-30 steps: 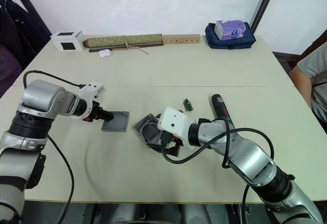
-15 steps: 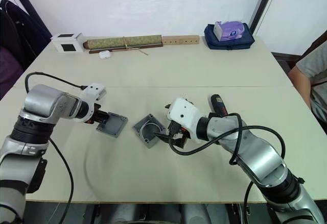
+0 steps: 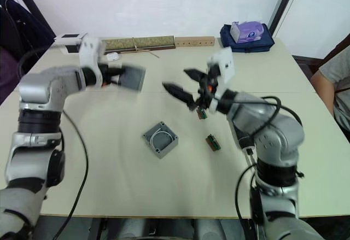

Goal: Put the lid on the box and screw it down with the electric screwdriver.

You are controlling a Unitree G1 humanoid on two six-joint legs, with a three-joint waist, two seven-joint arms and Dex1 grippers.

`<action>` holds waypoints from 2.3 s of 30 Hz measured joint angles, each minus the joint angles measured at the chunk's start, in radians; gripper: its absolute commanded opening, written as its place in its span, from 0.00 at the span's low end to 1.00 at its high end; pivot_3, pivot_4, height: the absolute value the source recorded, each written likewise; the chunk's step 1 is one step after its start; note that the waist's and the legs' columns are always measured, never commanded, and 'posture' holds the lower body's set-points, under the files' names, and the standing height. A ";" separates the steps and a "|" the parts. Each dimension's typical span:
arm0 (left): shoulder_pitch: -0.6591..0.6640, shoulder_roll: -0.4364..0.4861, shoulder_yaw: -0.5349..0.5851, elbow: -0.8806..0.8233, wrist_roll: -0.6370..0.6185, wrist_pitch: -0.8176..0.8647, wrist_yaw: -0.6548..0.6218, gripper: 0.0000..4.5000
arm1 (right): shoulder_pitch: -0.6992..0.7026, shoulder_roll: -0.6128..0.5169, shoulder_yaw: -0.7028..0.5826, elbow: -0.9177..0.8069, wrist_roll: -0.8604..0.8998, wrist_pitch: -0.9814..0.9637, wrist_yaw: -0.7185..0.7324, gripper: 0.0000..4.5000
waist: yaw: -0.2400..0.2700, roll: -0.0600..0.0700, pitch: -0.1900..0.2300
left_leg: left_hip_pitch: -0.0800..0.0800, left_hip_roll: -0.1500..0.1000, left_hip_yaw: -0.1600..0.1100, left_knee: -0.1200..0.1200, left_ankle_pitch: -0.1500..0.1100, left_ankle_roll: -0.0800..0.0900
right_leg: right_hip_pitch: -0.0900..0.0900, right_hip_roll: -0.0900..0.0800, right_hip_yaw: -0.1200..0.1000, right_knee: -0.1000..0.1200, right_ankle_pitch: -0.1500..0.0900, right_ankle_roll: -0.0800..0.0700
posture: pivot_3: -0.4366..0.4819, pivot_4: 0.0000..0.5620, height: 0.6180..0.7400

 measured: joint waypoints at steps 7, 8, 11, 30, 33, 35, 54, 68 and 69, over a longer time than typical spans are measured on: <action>0.062 -0.126 -0.023 -0.034 -0.003 -0.106 0.001 0.00 | -0.067 0.054 -0.049 0.124 0.055 0.092 -0.102 1.00 | -0.003 0.000 0.000 | -0.003 0.000 0.001 0.000 0.000 0.000 | -0.004 0.000 0.001 0.001 0.000 0.000 | 0.48 0.27 1.00; 0.065 -0.132 -0.029 -0.044 -0.003 -0.106 0.002 0.00 | -0.067 0.056 -0.059 0.124 0.065 0.101 -0.115 1.00 | -0.003 0.000 0.000 | -0.003 0.000 0.001 0.000 0.000 0.000 | -0.005 0.000 0.001 0.001 0.000 0.000 | 0.48 0.27 1.00; 0.072 -0.141 -0.047 -0.083 -0.004 -0.106 -0.006 0.00 | -0.067 0.060 -0.088 0.123 0.093 0.122 -0.143 1.00 | -0.005 0.000 0.000 | -0.003 0.000 0.001 0.000 0.000 0.000 | -0.005 0.000 0.001 0.001 0.000 0.000 | 0.48 0.27 1.00; 0.104 -0.161 -0.057 -0.117 -0.043 -0.093 -0.055 0.00 | -0.032 0.070 -0.122 0.093 0.153 0.152 -0.257 1.00 | -0.007 0.000 0.000 | -0.003 0.000 0.001 -0.001 0.000 0.000 | -0.005 0.002 0.001 0.001 0.000 0.000 | 0.48 0.27 1.00; 0.104 -0.161 -0.058 -0.136 -0.047 -0.087 -0.063 0.00 | -0.027 0.071 -0.123 0.093 0.160 0.152 -0.261 1.00 | -0.007 0.000 0.000 | -0.003 0.000 0.001 -0.001 0.000 0.000 | -0.005 0.002 0.001 0.001 0.000 0.000 | 0.48 0.27 1.00; 0.104 -0.161 -0.058 -0.145 -0.049 -0.079 -0.064 0.00 | -0.027 0.074 -0.122 0.093 0.163 0.152 -0.263 0.95 | -0.007 0.000 0.000 | -0.003 0.000 0.001 -0.001 0.000 0.000 | -0.005 0.002 0.001 0.001 0.000 0.000 | 0.48 0.27 1.00; 0.115 -0.169 -0.054 -0.177 -0.052 -0.030 -0.040 0.00 | -0.015 0.075 -0.101 0.084 0.187 0.140 -0.271 0.03 | -0.007 0.000 0.000 | -0.003 0.001 0.001 -0.001 0.000 0.000 | -0.005 0.003 0.001 0.001 0.000 0.000 | 0.48 0.27 1.00; 0.118 -0.128 -0.047 -0.194 -0.097 0.001 -0.087 0.98 | 0.000 0.073 -0.079 0.086 0.168 0.100 -0.279 0.03 | -0.007 0.000 0.000 | -0.003 0.001 0.001 -0.001 0.000 0.000 | -0.005 0.003 0.001 0.001 0.000 0.000 | 0.48 0.27 1.00; 0.118 -0.121 -0.046 -0.194 -0.100 0.011 -0.090 0.98 | 0.000 0.073 -0.078 0.086 0.168 0.098 -0.279 0.03 | -0.008 0.000 0.000 | -0.003 0.001 0.001 -0.001 0.000 0.000 | -0.005 0.003 0.001 0.001 0.000 0.000 | 0.48 0.27 1.00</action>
